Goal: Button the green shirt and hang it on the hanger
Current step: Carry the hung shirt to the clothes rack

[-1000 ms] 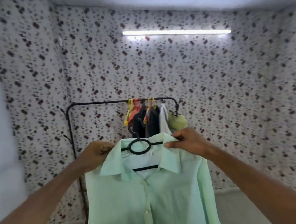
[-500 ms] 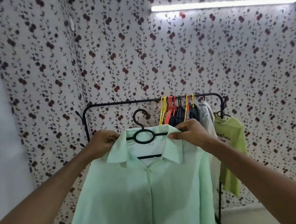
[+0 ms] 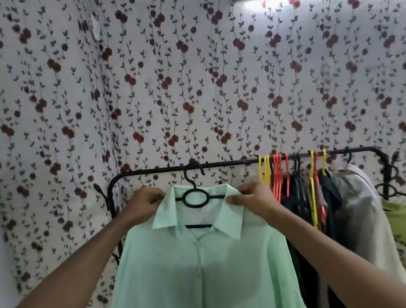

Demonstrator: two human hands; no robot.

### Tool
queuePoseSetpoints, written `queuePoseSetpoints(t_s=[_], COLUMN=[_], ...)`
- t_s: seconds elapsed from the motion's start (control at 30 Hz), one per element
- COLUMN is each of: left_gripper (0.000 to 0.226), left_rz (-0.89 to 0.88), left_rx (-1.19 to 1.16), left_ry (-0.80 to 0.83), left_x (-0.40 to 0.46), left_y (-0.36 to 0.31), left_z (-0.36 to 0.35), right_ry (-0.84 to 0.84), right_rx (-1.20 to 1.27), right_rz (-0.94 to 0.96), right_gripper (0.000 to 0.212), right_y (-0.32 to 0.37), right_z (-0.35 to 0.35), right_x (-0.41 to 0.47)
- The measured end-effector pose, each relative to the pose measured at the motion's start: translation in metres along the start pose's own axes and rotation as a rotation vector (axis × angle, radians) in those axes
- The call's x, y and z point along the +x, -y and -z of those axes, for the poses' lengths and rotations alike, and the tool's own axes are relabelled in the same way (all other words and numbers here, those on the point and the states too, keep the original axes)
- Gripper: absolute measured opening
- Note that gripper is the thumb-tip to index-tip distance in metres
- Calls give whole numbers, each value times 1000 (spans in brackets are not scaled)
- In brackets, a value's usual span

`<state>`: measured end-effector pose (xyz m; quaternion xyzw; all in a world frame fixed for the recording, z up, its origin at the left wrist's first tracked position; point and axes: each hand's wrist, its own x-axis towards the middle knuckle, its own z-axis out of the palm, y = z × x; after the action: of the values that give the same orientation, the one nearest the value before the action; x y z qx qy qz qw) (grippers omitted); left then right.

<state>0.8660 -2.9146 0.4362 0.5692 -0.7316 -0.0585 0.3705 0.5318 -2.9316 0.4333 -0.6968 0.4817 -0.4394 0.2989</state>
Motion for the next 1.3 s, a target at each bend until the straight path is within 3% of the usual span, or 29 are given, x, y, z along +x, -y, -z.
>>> queuePoseSetpoints(t_s=[0.13,0.27,0.47,0.7,1.3], left_gripper=[32,60,76,80,84], left_rz=[62,-24,-45,-61,11], left_rx=[111,273,537,490,398], left_ry=[-54,-150,88,-8,151], left_x=[62,113,160,171,160], left_y=[38,47,58,75,48], left_z=[-10,-16,-43,-58,-39], right_ry=[11,-26,-77,-162,-158], right_rx=[-32,-70,-118,-146,-295], right_rz=[-68,-138,-241,-219,-112], right_gripper=[20,23,27,29,23], right_y=[-24,-45,-57,-42,-28], right_z=[-39,-69,-90,-100,-75], right_x=[70,114,161,194,141])
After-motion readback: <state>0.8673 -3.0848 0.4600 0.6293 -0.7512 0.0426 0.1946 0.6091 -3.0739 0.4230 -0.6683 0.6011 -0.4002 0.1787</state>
